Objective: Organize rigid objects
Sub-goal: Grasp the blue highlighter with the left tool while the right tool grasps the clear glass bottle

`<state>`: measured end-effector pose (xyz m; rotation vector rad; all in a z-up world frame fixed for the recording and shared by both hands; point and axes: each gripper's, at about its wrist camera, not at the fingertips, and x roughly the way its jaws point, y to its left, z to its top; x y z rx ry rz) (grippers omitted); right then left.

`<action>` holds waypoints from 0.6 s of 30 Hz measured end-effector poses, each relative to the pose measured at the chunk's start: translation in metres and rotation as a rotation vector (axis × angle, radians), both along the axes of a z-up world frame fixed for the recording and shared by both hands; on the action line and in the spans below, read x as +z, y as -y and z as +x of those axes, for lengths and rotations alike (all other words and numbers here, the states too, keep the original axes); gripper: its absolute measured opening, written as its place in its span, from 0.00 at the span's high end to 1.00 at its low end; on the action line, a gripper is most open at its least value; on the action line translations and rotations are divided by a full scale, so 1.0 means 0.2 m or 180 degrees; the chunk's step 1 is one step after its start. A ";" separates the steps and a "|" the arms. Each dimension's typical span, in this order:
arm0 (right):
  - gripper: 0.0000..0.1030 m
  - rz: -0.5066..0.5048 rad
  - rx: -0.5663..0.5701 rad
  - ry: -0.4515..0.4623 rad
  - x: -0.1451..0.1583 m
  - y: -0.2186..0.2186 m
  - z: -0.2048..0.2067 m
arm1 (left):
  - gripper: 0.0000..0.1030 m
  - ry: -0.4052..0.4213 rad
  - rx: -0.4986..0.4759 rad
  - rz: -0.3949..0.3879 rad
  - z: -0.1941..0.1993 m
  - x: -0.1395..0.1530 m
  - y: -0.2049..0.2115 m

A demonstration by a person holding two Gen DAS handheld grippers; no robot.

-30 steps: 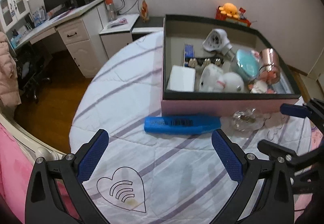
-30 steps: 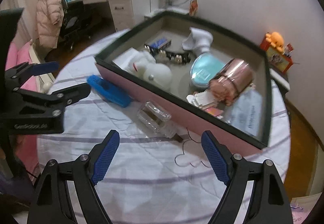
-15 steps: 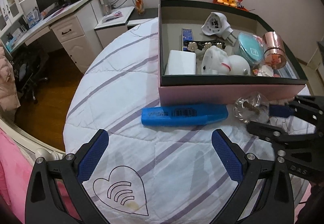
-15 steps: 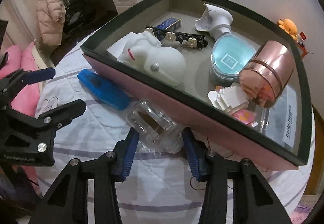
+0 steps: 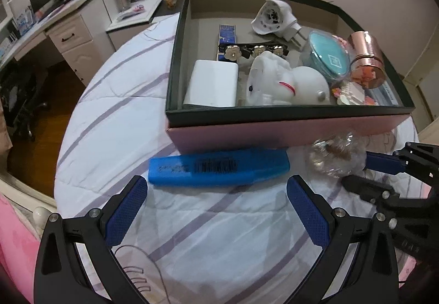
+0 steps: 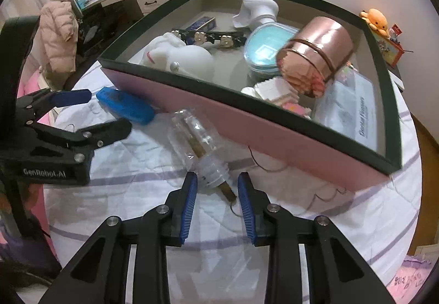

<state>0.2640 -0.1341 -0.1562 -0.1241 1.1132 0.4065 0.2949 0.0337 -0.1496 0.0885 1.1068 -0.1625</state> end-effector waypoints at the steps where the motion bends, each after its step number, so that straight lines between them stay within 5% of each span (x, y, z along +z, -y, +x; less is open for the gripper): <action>1: 0.66 0.0003 0.0045 0.0009 0.00 -0.02 0.02 | 0.00 -0.0036 0.0020 -0.0012 0.01 -0.01 0.00; 5: 0.38 0.0069 0.0265 0.0057 -0.02 -0.11 0.07 | 0.01 -0.0134 0.0097 -0.0010 0.06 -0.05 -0.01; 10: 0.36 0.0095 0.0406 0.0016 -0.04 -0.16 0.11 | 0.00 -0.0141 0.0082 -0.0122 0.08 -0.05 -0.04; 12: 0.41 0.0191 0.0439 0.0017 -0.04 -0.15 0.12 | 0.00 -0.0136 0.0065 -0.0109 0.07 -0.04 -0.05; 14: 0.62 0.0238 0.0518 0.0100 -0.03 -0.14 0.10 | 0.00 -0.0135 0.0038 -0.0109 0.06 -0.04 -0.06; 18: 0.70 0.0268 0.0634 0.0069 -0.03 -0.17 0.05 | 0.00 -0.0154 -0.0034 -0.0121 0.05 -0.04 -0.06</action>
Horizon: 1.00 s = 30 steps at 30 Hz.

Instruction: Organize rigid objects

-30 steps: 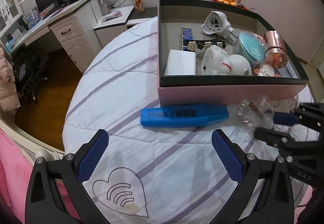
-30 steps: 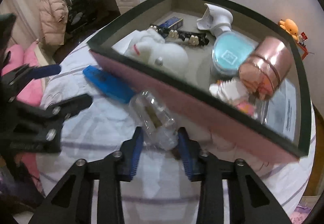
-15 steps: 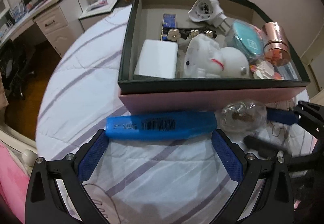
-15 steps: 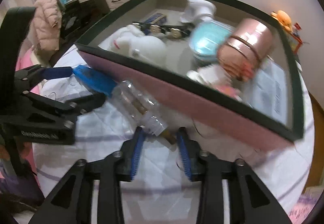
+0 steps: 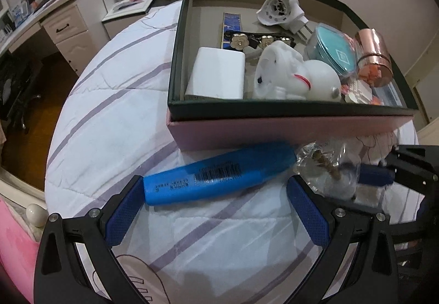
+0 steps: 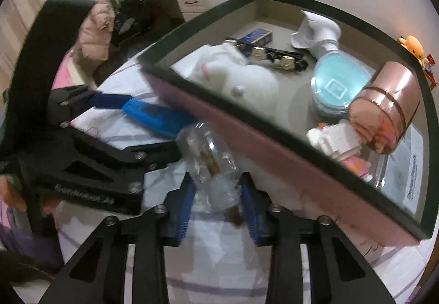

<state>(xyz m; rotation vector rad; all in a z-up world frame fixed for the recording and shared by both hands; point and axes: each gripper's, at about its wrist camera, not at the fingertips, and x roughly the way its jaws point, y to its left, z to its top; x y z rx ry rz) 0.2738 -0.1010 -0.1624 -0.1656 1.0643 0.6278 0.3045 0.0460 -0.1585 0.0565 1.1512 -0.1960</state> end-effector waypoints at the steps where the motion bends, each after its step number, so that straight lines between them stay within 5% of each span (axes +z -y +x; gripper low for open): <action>1: 0.71 0.0010 0.0049 -0.0013 0.00 -0.01 -0.02 | 0.00 -0.0004 -0.0018 -0.0015 0.00 0.00 0.00; 6: 0.69 -0.0026 -0.0001 -0.0031 0.00 -0.01 0.00 | 0.00 -0.0037 -0.0012 -0.0045 0.03 0.00 -0.02; 9: 0.60 -0.0038 -0.0053 -0.0002 -0.01 -0.02 0.05 | 0.00 -0.0067 -0.0023 -0.0130 0.07 -0.01 -0.03; 13: 0.60 -0.0044 -0.0057 0.0031 -0.02 -0.04 0.06 | 0.05 0.0172 -0.0021 -0.0304 0.04 0.00 -0.04; 16: 0.69 0.0019 -0.0097 0.0021 -0.03 -0.01 0.04 | 0.19 0.0255 -0.0155 -0.0255 0.00 0.03 0.00; 18: 0.69 -0.0027 -0.0095 0.0068 -0.02 0.02 0.01 | 0.45 0.0320 -0.0231 -0.0255 -0.03 0.05 0.01; 21: 0.69 -0.0003 -0.0137 0.0031 0.01 0.06 -0.02 | 0.59 0.0325 -0.0244 -0.0300 -0.05 0.09 -0.02; 26: 0.69 -0.0037 -0.0295 0.0015 0.01 0.15 -0.06 | 0.58 0.0329 -0.0358 -0.0127 -0.10 0.09 0.02; 30: 0.69 -0.0085 -0.0403 0.0021 0.02 0.23 -0.09 | 0.30 0.0173 -0.0587 -0.0011 -0.06 0.05 0.12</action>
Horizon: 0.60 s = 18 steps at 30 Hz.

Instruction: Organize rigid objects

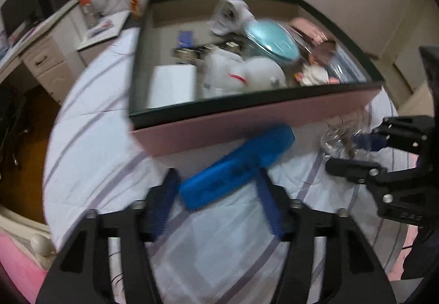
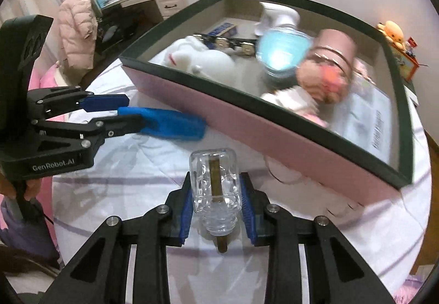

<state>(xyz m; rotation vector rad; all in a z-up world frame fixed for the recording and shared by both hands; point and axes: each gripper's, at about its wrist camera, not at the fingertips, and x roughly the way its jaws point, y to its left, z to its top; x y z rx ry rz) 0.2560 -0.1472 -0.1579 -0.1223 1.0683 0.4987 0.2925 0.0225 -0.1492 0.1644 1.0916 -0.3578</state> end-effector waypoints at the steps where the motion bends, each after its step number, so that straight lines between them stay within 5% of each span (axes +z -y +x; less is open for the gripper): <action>1: 0.69 -0.0008 -0.0037 -0.0004 0.00 0.02 -0.01 | 0.26 -0.0048 -0.0082 0.0061 0.02 -0.02 0.03; 4: 0.69 -0.0018 -0.0111 -0.0028 0.00 0.04 0.00 | 0.20 0.0018 -0.0215 0.0193 0.04 -0.04 0.11; 8: 0.69 0.0039 -0.0178 -0.0055 -0.01 0.08 0.02 | 0.27 0.0036 -0.0256 0.0114 0.05 -0.03 0.12; 11: 0.69 0.0064 -0.0199 -0.0041 -0.01 0.09 0.03 | 0.77 0.0013 -0.0202 0.0067 0.03 -0.01 0.09; 13: 0.69 0.0067 -0.0188 -0.0039 -0.02 0.05 0.04 | 0.83 -0.0079 -0.0170 -0.0065 0.03 0.00 0.07; 18: 0.69 0.0091 -0.0195 -0.0027 -0.01 0.09 0.01 | 0.85 -0.0025 -0.0126 0.0124 0.00 0.00 0.11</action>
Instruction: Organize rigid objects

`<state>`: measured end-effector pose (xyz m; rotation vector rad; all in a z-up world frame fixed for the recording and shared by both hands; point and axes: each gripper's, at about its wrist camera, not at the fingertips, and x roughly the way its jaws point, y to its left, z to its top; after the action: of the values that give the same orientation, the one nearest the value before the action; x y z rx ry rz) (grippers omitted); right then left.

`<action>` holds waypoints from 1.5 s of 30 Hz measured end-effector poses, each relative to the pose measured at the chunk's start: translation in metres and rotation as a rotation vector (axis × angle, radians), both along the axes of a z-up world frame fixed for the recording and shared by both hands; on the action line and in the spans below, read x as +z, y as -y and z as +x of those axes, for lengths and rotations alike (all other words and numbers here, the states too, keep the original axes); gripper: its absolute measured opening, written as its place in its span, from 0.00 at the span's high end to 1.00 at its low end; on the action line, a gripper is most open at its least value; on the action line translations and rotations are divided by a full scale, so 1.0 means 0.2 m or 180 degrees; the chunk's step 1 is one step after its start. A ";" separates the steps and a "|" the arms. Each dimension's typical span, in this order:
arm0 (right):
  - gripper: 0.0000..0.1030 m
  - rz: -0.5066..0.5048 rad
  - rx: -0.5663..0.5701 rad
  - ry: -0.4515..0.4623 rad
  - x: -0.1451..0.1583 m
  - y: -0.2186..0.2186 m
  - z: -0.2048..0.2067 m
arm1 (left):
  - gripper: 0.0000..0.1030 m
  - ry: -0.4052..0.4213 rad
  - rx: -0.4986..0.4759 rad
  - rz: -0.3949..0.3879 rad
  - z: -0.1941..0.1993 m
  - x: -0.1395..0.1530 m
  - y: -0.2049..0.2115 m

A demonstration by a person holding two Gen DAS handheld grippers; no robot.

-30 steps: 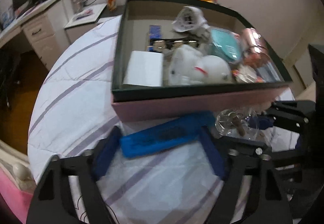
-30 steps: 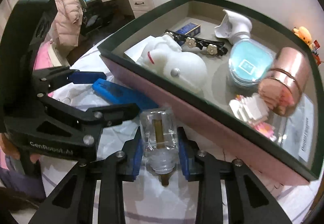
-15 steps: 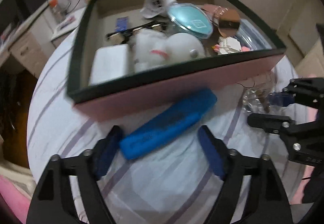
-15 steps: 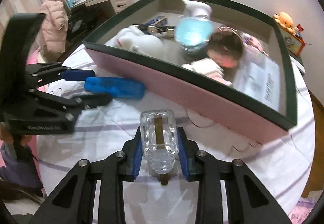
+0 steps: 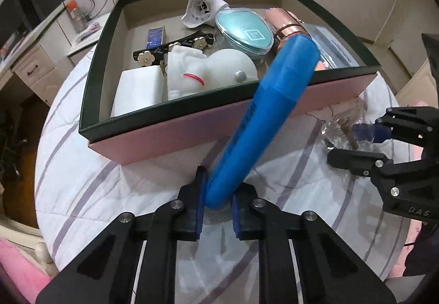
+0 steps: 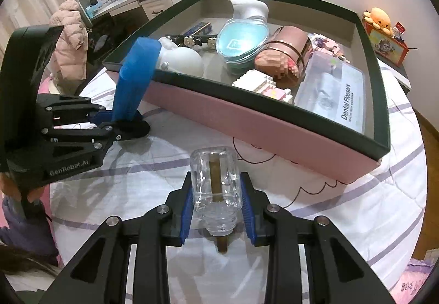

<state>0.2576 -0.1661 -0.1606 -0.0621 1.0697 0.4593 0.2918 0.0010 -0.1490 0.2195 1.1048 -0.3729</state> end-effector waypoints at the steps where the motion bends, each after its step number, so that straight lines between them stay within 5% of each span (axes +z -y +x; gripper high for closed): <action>1: 0.69 -0.0008 -0.0008 0.0008 0.00 0.01 -0.01 | 0.86 -0.0009 0.0000 0.0001 -0.01 0.00 0.01; 7: 0.69 0.0005 -0.0080 0.0003 0.02 0.05 -0.05 | 0.88 -0.0107 0.0054 -0.0256 -0.09 0.02 -0.01; 19: 0.69 0.0012 -0.0149 0.0016 0.03 0.06 -0.06 | 0.85 -0.0189 0.0192 -0.0332 -0.01 -0.01 0.01; 22: 0.69 0.0013 -0.0150 0.0016 0.03 0.06 -0.05 | 0.61 -0.0196 0.0161 -0.0320 0.01 0.01 0.04; 24: 0.69 0.0014 -0.0141 0.0014 0.04 0.06 -0.05 | 0.31 -0.0241 0.0156 -0.0388 0.04 0.01 0.05; 25: 0.69 0.0012 -0.0143 0.0009 0.03 0.05 -0.05 | 0.30 -0.0260 0.0130 -0.0428 0.04 0.00 0.07; 26: 0.69 0.0005 -0.0149 0.0005 0.03 0.05 -0.04 | 0.32 -0.0216 0.0136 -0.0375 0.03 0.00 0.08; 30: 0.69 0.0025 -0.0151 -0.0008 0.02 0.06 -0.03 | 0.93 -0.0093 0.0058 -0.0188 -0.02 0.00 0.09; 31: 0.69 0.0029 -0.0151 -0.0009 0.02 0.07 -0.03 | 0.99 -0.0133 0.0057 -0.0199 -0.02 0.00 0.09; 39: 0.69 0.0067 -0.0159 -0.0003 0.03 0.08 -0.05 | 0.98 -0.0010 -0.0046 0.0056 -0.10 0.01 0.18; 41: 0.69 0.0083 -0.0184 0.0004 0.04 0.10 -0.06 | 0.92 -0.0054 -0.0039 0.0025 -0.12 0.01 0.18; 43: 0.69 0.0090 -0.0215 0.0015 0.05 0.13 -0.08 | 0.75 -0.0083 0.0020 -0.0006 -0.13 0.02 0.17; 45: 0.69 0.0066 -0.0259 0.0022 0.05 0.15 -0.09 | 0.34 -0.0062 0.0082 -0.0054 -0.15 0.04 0.15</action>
<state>0.2387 -0.1963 -0.1506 -0.0018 1.0565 0.3965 0.2625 -0.0289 -0.1419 0.1867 1.1222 -0.3621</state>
